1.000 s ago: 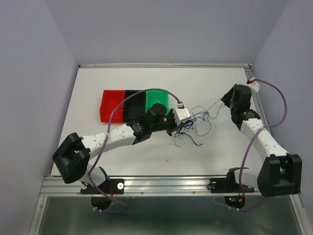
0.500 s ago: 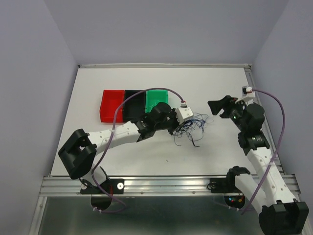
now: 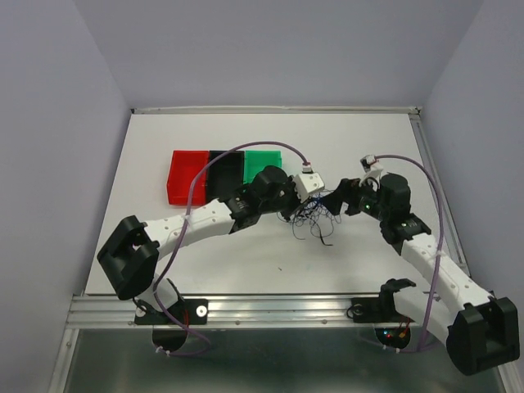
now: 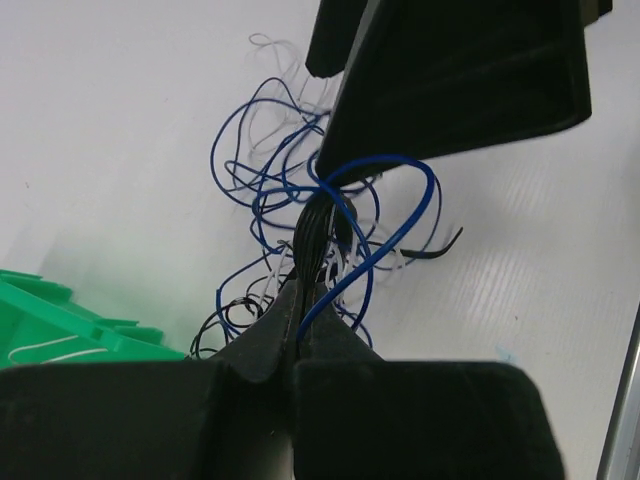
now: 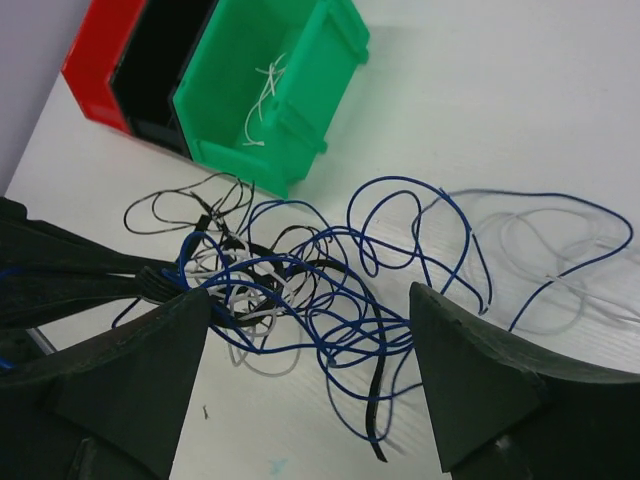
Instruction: Untangle the cables
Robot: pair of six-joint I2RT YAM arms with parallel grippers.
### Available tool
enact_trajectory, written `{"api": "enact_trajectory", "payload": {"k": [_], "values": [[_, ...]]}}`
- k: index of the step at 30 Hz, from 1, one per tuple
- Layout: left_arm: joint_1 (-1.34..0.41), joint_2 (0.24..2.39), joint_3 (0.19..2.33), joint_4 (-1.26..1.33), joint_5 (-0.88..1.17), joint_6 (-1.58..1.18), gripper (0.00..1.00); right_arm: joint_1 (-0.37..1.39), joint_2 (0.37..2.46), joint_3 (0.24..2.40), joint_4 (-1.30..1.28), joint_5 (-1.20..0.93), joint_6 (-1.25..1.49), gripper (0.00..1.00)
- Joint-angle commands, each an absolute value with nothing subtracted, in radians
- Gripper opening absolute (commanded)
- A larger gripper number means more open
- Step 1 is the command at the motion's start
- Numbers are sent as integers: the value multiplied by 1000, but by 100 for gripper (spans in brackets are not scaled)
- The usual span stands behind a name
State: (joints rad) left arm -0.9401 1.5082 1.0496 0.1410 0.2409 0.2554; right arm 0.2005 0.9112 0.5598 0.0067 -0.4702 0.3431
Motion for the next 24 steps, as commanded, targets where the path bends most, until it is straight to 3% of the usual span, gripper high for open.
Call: {"api": "enact_trajectory", "payload": {"k": [1,8,12,13,15,24], "values": [[-922,1465,1111,156,242,227,0,316,956,603,28,-368,296,84],[-910,1451,1108,160,253,221,0,336,1061,640,57,-377,284,63],[-891,1459,1111,164,244,209,0,337,1039,634,66,-399,281,36],[-879,1460,1114,166,245,204,0,339,1028,626,69,-419,279,18],[-865,1466,1118,166,258,192,0,337,1005,621,71,-401,294,3],[-857,1471,1103,167,258,198,0,336,867,679,15,260,511,0]]}}
